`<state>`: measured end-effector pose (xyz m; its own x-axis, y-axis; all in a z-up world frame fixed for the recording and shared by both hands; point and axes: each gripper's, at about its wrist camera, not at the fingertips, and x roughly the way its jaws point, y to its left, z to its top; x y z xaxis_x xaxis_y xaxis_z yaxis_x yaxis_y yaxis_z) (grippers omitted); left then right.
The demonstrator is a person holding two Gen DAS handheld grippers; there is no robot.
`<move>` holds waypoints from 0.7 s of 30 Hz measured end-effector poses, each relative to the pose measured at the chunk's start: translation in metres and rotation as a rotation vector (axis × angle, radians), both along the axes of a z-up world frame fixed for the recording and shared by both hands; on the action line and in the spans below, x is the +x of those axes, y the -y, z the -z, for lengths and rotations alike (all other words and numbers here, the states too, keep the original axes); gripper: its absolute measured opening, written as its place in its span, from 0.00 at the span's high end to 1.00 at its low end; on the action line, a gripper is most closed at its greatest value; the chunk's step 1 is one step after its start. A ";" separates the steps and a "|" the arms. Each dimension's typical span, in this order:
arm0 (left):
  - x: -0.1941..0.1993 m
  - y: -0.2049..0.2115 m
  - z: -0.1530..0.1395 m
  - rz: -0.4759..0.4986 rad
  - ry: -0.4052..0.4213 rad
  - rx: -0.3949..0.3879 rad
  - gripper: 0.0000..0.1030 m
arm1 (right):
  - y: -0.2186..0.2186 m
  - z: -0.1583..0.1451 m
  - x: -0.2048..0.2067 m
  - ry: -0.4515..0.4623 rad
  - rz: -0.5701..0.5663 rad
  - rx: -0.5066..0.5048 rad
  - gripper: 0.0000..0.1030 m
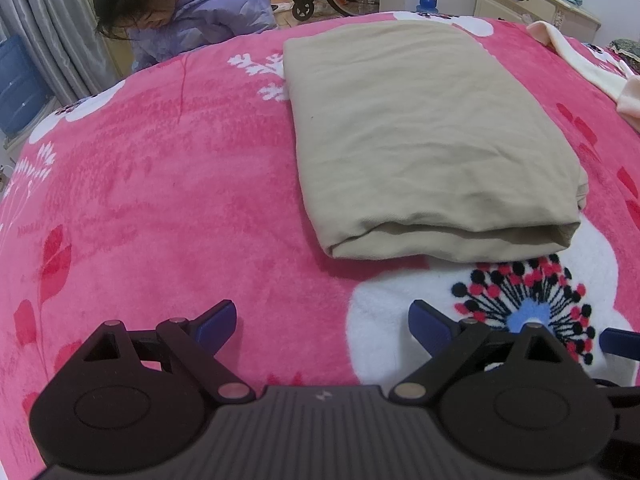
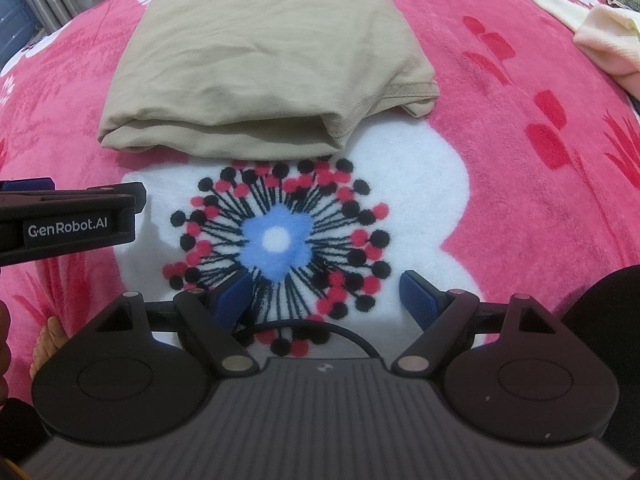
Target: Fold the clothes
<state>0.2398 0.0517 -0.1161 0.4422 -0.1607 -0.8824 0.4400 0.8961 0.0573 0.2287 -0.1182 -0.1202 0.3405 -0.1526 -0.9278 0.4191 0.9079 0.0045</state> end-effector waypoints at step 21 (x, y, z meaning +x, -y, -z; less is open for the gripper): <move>0.002 -0.002 0.001 -0.003 -0.009 0.002 0.09 | -0.002 0.000 0.000 -0.002 0.001 -0.003 0.21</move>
